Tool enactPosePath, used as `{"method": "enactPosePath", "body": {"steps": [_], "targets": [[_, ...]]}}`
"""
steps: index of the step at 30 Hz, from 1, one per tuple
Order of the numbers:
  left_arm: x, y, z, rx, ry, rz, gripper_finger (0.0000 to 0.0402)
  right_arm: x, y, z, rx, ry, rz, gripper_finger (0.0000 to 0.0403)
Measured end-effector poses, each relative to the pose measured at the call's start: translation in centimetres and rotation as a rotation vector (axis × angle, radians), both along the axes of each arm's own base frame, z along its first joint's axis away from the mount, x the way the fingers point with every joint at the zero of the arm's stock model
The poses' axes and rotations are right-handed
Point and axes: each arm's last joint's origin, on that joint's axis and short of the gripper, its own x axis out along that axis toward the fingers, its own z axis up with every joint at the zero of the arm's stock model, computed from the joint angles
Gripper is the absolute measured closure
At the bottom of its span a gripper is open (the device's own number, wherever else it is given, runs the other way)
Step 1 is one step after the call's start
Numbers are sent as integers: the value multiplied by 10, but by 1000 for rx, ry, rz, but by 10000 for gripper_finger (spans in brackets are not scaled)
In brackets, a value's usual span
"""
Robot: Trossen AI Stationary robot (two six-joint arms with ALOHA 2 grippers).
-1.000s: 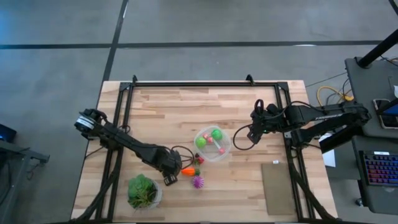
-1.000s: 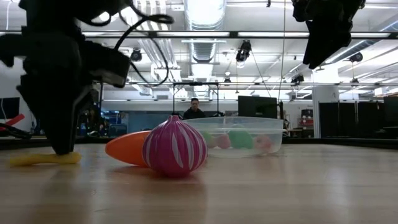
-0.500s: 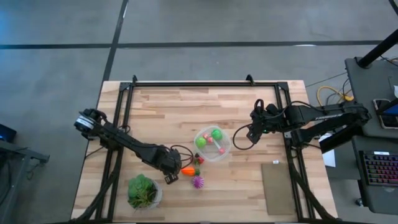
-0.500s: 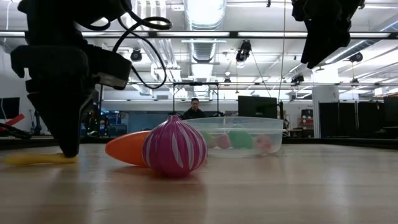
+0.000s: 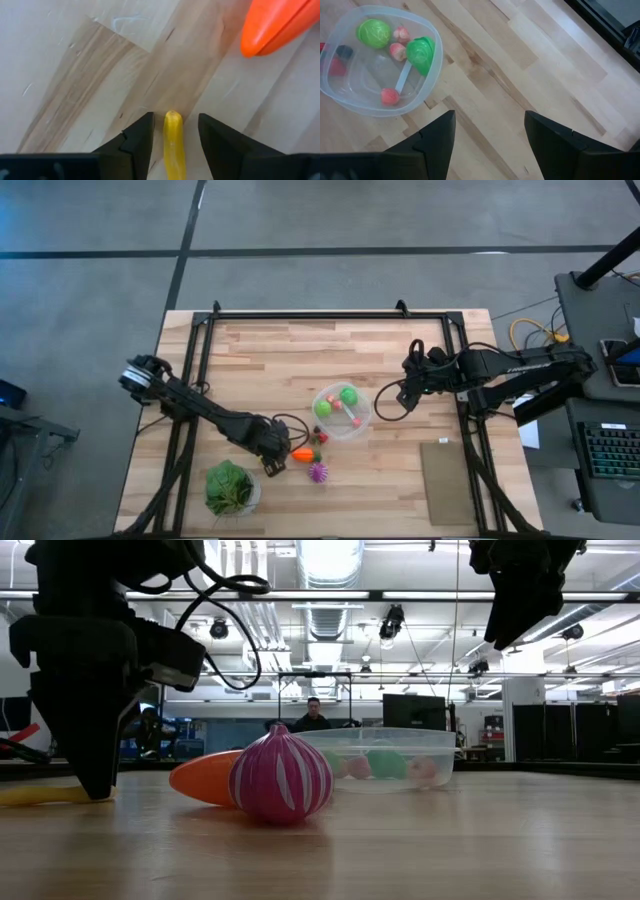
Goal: Pick and placing Produce into tupperware
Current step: Put the yellow corn into the transparent bin
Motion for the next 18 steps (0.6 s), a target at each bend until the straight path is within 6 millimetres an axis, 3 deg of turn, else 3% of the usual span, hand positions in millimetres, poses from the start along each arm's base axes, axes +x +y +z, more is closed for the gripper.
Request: {"method": "enactPosePath", "body": {"steps": [18], "targets": [[-12,-8,-6,-45,64,20,256,-1,0,0,-8,18,14,172]]}}
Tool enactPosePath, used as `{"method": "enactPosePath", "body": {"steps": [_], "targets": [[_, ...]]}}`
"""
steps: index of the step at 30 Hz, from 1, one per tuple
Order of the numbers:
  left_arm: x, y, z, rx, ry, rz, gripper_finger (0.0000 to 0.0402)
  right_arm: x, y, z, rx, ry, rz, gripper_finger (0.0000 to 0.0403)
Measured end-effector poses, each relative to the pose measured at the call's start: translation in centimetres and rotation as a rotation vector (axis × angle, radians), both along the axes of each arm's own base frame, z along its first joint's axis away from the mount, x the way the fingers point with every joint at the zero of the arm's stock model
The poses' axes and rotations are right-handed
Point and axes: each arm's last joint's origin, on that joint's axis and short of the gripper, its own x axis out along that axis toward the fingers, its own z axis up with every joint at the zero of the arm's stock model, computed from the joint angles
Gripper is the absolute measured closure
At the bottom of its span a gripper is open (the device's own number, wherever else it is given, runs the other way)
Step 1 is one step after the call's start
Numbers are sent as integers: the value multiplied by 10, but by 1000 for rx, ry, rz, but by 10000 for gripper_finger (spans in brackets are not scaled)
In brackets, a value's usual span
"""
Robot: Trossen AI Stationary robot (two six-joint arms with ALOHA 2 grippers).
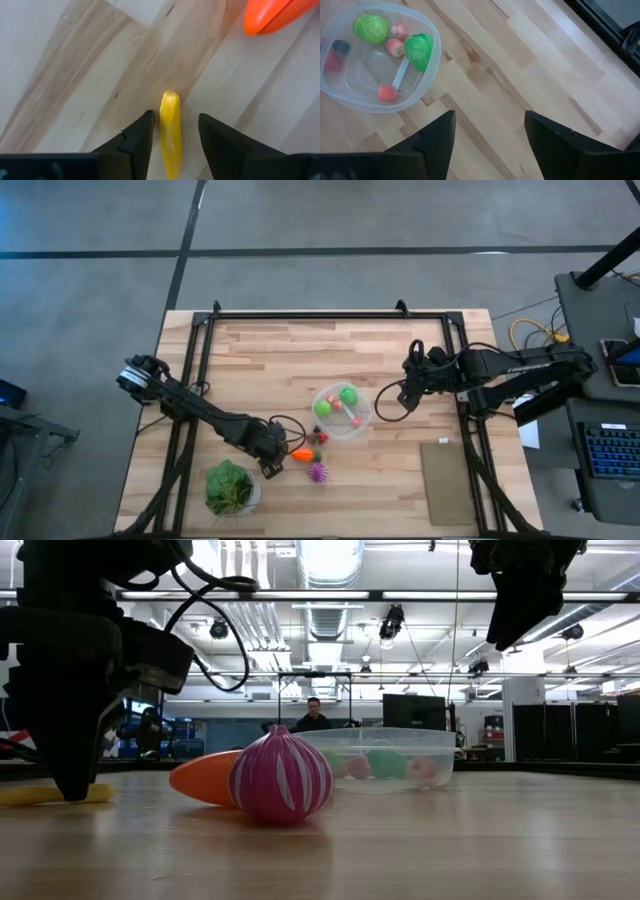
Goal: Pick and placing Produce into tupperware
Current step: Put the yellow corn into the transparent bin
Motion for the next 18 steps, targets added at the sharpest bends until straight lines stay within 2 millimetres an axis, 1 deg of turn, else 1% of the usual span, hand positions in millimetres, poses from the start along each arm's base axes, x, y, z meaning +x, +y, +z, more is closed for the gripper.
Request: {"method": "enactPosePath", "body": {"steps": [3,5,14,18], "targets": [[-1,0,0,-12,11,9,259,0,0,0,-1,1,1,172],[-1,0,0,-11,17,8,268,0,0,0,-2,2,4,172],[-4,1,-1,1,46,8,346,0,0,0,-5,4,10,172],[-4,1,-1,7,45,10,367,0,0,0,-8,7,16,172]]}}
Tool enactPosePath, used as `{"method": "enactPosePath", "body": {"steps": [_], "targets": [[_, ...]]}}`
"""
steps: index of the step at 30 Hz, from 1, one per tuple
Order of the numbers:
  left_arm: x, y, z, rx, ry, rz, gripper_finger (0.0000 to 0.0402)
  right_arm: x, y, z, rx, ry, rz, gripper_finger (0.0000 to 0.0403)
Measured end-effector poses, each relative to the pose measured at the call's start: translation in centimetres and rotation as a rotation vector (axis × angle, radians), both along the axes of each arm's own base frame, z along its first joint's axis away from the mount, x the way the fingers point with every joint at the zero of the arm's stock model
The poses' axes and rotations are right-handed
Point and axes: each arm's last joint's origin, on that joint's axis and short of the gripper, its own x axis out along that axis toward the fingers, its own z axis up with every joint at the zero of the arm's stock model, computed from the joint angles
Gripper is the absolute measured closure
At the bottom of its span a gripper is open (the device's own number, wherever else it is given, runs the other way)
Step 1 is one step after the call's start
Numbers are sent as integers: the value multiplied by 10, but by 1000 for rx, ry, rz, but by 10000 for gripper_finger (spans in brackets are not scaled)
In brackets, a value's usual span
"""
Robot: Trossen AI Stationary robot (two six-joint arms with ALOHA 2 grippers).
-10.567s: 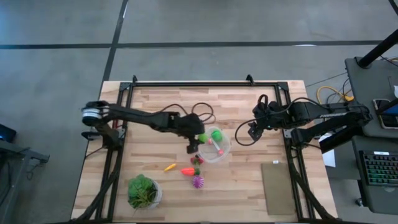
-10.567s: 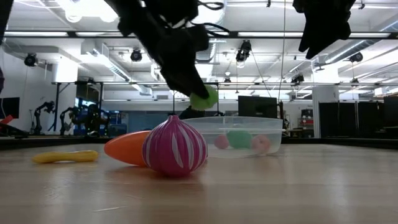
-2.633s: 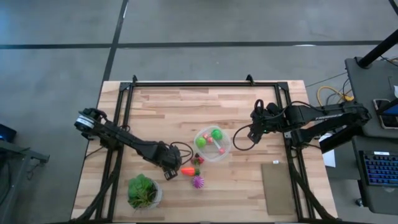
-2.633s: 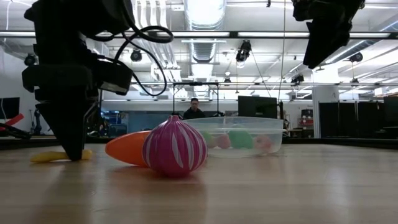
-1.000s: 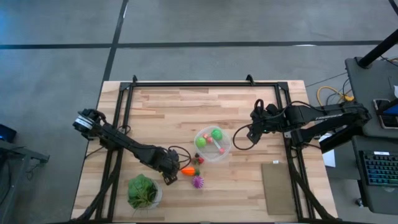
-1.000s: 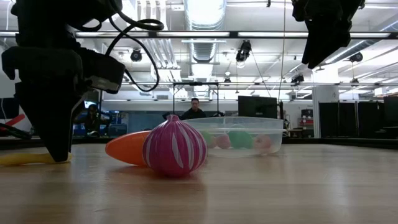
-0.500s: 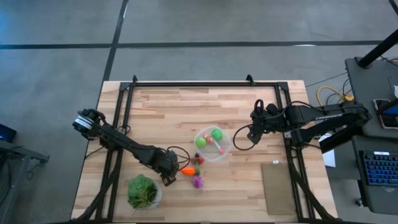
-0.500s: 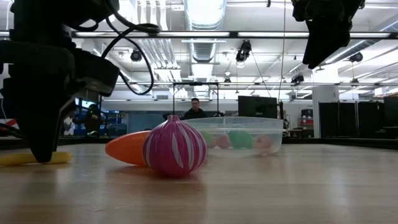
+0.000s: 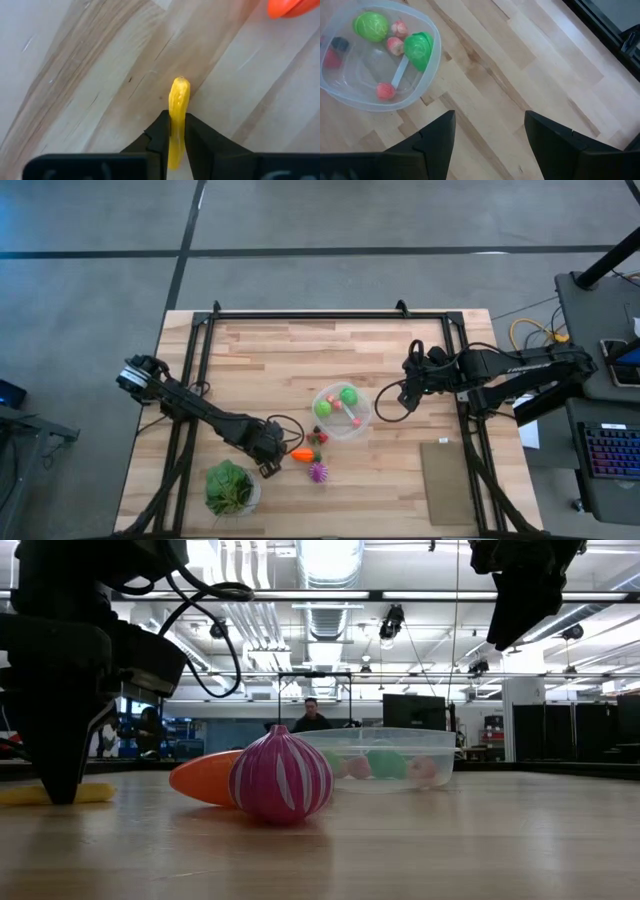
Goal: Pick and placing Produce into tupperware
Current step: Put the yellow corn into the transparent bin
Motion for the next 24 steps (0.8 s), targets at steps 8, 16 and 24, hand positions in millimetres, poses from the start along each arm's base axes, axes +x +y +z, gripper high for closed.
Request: {"method": "enactPosePath", "body": {"steps": [8,16,24], "targets": [[2,-1,2,5,-15,-3,373,0,0,0,-2,1,3,172],[8,-5,19,-9,-94,-37,373,0,0,0,-3,1,7,172],[15,-5,51,-17,-220,-96,373,1,0,0,-6,-3,14,172]]}}
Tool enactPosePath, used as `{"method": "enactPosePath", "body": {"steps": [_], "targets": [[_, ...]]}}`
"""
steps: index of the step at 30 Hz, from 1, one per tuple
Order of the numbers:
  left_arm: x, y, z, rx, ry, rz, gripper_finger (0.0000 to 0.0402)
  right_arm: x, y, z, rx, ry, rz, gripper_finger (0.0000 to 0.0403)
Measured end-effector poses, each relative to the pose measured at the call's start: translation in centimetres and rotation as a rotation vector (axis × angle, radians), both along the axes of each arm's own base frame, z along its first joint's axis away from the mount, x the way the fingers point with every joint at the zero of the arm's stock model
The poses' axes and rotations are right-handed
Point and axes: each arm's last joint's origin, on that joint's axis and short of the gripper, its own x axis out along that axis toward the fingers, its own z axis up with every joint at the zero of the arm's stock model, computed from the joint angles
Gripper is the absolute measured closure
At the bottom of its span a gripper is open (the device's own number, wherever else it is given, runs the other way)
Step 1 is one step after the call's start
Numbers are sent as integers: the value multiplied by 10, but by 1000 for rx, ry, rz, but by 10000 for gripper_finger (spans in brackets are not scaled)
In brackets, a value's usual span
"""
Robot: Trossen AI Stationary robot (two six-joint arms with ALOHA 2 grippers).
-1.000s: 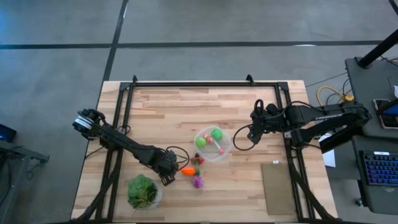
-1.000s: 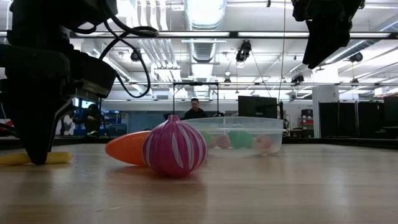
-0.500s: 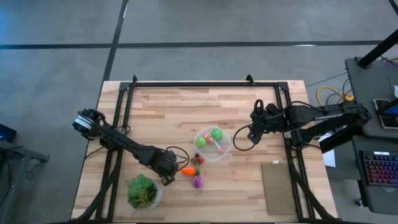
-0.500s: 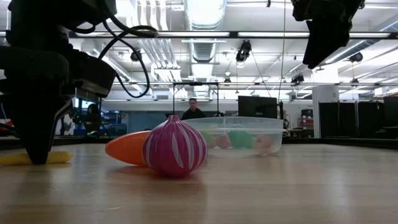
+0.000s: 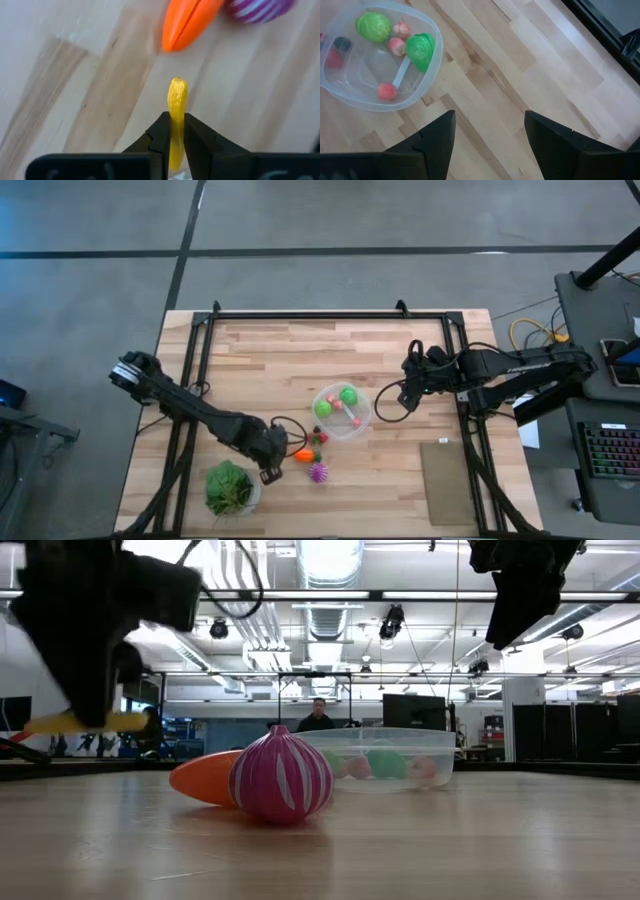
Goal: Pick and placing Produce into tupperware
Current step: Put the yellow corn into the transparent bin
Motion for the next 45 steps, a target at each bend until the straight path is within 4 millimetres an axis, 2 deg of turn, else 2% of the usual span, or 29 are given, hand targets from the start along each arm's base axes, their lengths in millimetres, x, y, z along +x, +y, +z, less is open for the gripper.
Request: {"method": "enactPosePath", "body": {"steps": [8,15,19,21,25,27,34,37,45], "targets": [[23,24,41,59,-156,-28,373,0,0,0,-3,-1,7,172],[52,75,67,190,-295,-20,373,0,0,0,-3,-1,8,172],[66,106,71,208,-341,7,373,0,0,0,-2,0,8,172],[70,119,64,194,-311,31,373,0,0,0,0,1,8,172],[94,135,65,154,-384,73,373,0,0,0,5,1,7,172],[109,139,65,151,-399,80,373,0,0,0,6,2,8,172],[158,140,39,-6,-338,55,373,-1,0,0,8,7,1,172],[165,135,24,-11,-255,40,373,-2,0,-1,7,19,1,172],[166,126,26,40,-239,11,367,-3,0,-1,5,34,1,172]]}}
